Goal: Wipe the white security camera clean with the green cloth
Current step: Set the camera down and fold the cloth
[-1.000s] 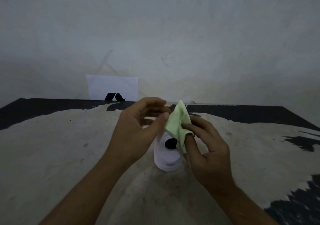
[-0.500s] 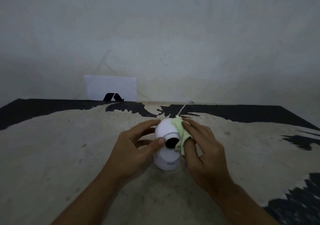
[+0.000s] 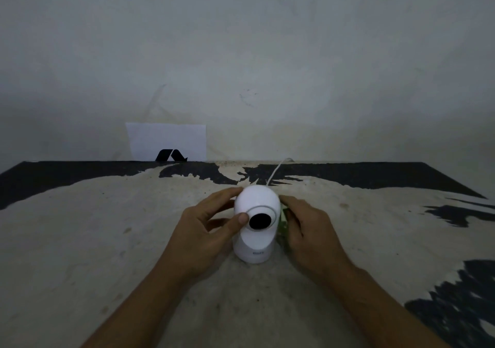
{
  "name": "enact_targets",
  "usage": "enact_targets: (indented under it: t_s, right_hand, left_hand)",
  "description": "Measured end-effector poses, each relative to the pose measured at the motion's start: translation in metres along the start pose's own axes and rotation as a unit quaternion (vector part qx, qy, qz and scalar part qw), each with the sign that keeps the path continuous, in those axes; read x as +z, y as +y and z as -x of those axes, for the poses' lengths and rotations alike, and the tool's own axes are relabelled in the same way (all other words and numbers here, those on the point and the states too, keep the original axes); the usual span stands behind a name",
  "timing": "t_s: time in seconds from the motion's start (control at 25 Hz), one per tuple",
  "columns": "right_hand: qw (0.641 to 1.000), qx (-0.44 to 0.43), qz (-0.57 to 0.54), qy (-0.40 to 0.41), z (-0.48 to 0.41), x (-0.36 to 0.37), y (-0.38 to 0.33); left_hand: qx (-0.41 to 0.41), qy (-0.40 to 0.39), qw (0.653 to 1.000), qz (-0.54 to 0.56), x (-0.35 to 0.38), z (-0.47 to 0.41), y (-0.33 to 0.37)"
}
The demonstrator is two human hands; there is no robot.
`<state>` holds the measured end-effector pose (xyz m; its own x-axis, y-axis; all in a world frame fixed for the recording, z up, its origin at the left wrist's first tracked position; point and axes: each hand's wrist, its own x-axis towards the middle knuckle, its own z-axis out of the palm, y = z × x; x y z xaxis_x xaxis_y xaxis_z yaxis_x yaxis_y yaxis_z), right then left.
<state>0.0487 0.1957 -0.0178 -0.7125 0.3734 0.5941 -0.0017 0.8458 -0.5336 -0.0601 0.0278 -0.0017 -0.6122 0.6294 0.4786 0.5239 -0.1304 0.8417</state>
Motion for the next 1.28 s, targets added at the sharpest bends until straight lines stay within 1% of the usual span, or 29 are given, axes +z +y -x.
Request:
enact_targets:
  t_s: [0.04, 0.08, 0.16, 0.2, 0.28, 0.36, 0.44, 0.48, 0.52, 0.56, 0.6, 0.64, 0.72, 0.8, 0.88, 0.96, 1.04, 1.12, 1.2, 1.28]
  right_hand:
    - [1.000, 0.004, 0.011, -0.008, 0.003, -0.006, 0.000]
    - [1.000, 0.005, 0.002, 0.006, 0.006, -0.017, -0.003]
    - [0.997, 0.037, -0.061, 0.023, 0.003, -0.022, -0.005]
    - [0.991, 0.075, -0.110, 0.028, 0.003, -0.027, -0.007]
    - [0.957, 0.169, -0.232, 0.038, 0.006, -0.038, -0.012]
    - [0.917, 0.242, -0.315, 0.046, 0.014, -0.049, -0.016]
    - [0.885, 0.295, -0.357, 0.046, 0.021, -0.063, -0.018]
    - [0.879, 0.310, -0.359, 0.041, 0.025, -0.069, -0.018]
    - [0.878, 0.319, -0.356, 0.035, 0.029, -0.076, -0.018]
    - [0.881, 0.321, -0.346, 0.030, 0.033, -0.083, -0.019]
    - [0.887, 0.320, -0.332, 0.027, 0.037, -0.089, -0.019]
    - [0.891, 0.321, -0.321, 0.025, 0.042, -0.096, -0.020]
    - [0.893, 0.320, -0.315, 0.019, 0.050, -0.110, -0.023]
    - [0.890, 0.322, -0.322, -0.011, 0.058, -0.121, -0.027]
    - [0.889, 0.324, -0.318, -0.049, 0.066, -0.132, -0.030]
    - [0.888, 0.333, -0.310, -0.064, 0.071, -0.141, -0.031]
    - [0.878, 0.350, -0.320, -0.068, 0.073, -0.151, -0.029]
    - [0.863, 0.348, -0.355, -0.088, 0.074, -0.164, -0.028]
    - [0.866, 0.312, -0.374, -0.113, 0.073, -0.180, -0.028]
    - [0.887, 0.263, -0.361, -0.119, 0.073, -0.193, -0.027]
  left_hand:
    - [0.002, 0.000, 1.000, -0.002, 0.001, 0.002, 0.005]
    - [0.005, -0.002, 1.000, -0.004, 0.001, 0.004, 0.013]
    - [0.008, -0.002, 1.000, -0.006, 0.001, 0.003, 0.009]
    - [0.012, -0.001, 1.000, -0.012, 0.001, 0.004, 0.010]
    - [0.000, 0.022, 0.999, -0.031, -0.001, 0.010, 0.014]
    - [0.005, 0.081, 0.993, -0.081, 0.000, 0.020, 0.021]
    - [0.041, 0.153, 0.980, -0.119, 0.008, 0.032, 0.035]
    - [0.063, 0.172, 0.976, -0.116, 0.015, 0.038, 0.044]
    - [0.077, 0.172, 0.977, -0.102, 0.024, 0.045, 0.053]
    - [0.079, 0.152, 0.982, -0.083, 0.034, 0.052, 0.063]
    - [0.062, 0.115, 0.989, -0.066, 0.045, 0.058, 0.072]
    - [0.031, 0.067, 0.996, -0.053, 0.057, 0.063, 0.078]
    - [-0.045, -0.021, 0.998, -0.033, 0.080, 0.068, 0.087]
    - [-0.102, -0.071, 0.992, 0.005, 0.099, 0.070, 0.091]
    - [-0.137, -0.096, 0.983, 0.074, 0.113, 0.068, 0.094]
    - [-0.168, -0.115, 0.970, 0.131, 0.120, 0.064, 0.098]
    - [-0.185, -0.114, 0.965, 0.145, 0.123, 0.061, 0.103]
    - [-0.185, -0.107, 0.966, 0.144, 0.125, 0.057, 0.110]
    - [-0.182, -0.123, 0.960, 0.176, 0.125, 0.053, 0.118]
    - [-0.169, -0.157, 0.952, 0.202, 0.123, 0.048, 0.124]
